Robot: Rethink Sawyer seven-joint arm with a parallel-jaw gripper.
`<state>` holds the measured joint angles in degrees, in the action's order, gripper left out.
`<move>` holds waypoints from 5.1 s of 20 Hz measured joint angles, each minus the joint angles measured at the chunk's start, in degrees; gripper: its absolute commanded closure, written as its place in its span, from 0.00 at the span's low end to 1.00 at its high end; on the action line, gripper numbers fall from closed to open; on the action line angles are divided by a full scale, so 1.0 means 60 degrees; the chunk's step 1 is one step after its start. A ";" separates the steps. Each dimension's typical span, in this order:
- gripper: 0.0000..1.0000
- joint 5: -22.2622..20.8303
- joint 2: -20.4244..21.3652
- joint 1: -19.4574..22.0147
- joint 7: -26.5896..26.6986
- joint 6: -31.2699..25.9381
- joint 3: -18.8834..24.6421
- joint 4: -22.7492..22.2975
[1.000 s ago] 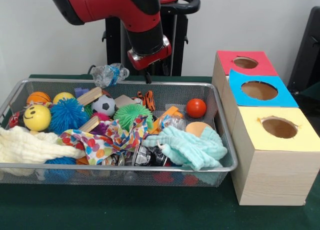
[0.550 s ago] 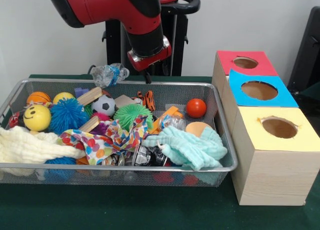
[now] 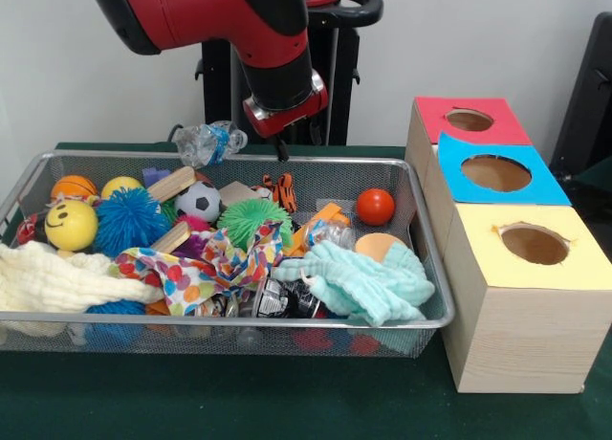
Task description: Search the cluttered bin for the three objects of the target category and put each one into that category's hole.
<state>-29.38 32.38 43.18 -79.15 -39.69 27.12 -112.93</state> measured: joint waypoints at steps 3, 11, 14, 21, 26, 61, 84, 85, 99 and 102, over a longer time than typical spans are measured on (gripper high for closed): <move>0.00 -0.0004 0.0001 0.0000 0.0000 0.0002 0.0000 0.0012; 0.00 -0.0007 0.0233 0.0000 0.0000 0.0004 -0.0001 0.0050; 0.00 -0.0006 0.0419 -0.0001 0.0000 -0.0004 -0.0001 0.0050; 0.00 0.0004 0.0972 -0.0053 0.0000 -0.0012 -0.0001 0.0047; 0.00 0.0033 0.1272 -0.0087 0.0000 -0.0012 -0.0001 0.0046; 0.00 0.0121 0.1563 0.0273 0.0000 -0.0012 -0.0003 -0.0039; 0.00 0.0117 0.2015 0.1051 0.0000 0.0249 -0.0033 -0.1161; 0.00 0.0119 0.2001 0.1051 0.0000 0.0267 -0.0034 -0.1158; 0.00 0.0117 0.1429 0.0639 0.0000 0.0280 -0.0033 -0.0971; 0.00 0.0117 0.1378 0.0507 0.0000 0.0278 -0.0034 -0.0918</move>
<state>-28.67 40.65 46.22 -79.15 -38.02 26.92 -118.44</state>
